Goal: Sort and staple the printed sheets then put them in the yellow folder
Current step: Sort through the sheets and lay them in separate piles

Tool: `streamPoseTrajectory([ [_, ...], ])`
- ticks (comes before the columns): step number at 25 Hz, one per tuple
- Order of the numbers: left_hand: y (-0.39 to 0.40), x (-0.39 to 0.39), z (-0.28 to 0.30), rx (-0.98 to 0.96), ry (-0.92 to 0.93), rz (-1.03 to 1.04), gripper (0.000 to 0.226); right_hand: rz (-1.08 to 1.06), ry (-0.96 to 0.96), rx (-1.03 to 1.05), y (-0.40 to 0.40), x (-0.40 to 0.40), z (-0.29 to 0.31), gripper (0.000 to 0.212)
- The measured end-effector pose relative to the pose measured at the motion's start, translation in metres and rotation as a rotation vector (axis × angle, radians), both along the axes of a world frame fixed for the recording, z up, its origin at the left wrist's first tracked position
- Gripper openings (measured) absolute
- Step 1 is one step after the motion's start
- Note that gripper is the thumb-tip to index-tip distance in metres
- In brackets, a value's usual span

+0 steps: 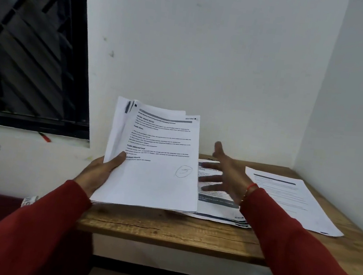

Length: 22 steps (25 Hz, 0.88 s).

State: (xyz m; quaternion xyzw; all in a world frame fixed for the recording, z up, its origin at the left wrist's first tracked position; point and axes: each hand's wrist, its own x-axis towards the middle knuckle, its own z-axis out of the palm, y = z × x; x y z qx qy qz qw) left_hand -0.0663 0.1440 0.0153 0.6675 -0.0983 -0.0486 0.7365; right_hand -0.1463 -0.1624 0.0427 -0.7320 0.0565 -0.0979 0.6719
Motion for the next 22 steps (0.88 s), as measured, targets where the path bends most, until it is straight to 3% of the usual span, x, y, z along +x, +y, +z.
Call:
streamPoseTrajectory([
  [1,-0.008,-0.004,0.0,-0.03,0.02,-0.057,0.037,0.102,0.013,0.04,0.016,0.0,0.0,0.046],
  [3,-0.022,-0.011,0.003,-0.034,0.025,-0.166,0.061,0.068,-0.087,-0.033,0.038,0.011,-0.004,0.026],
  [5,-0.033,-0.013,0.007,-0.028,-0.049,-0.18,0.073,-0.097,-0.23,-0.131,0.042,0.021,-0.003,0.033],
  [8,-0.044,-0.01,0.025,-0.034,-0.294,-0.048,0.035,-0.133,-0.446,-0.043,0.035,0.022,0.014,0.032],
  [11,-0.051,-0.013,0.037,-0.04,-0.448,0.005,0.026,-0.092,-0.542,-0.011,0.029,0.019,0.021,0.031],
  [16,-0.049,-0.02,-0.01,-0.057,-0.372,-0.002,0.021,0.019,-0.404,-0.048,0.03,0.007,-0.024,0.028],
  [20,-0.037,-0.015,-0.002,-0.029,-0.397,0.105,0.016,-0.221,-0.467,-0.012,0.042,0.014,-0.007,0.028],
  [22,-0.025,-0.016,0.012,-0.067,-0.344,0.063,0.016,-0.282,-0.448,0.085,0.048,0.024,0.004,0.033],
])
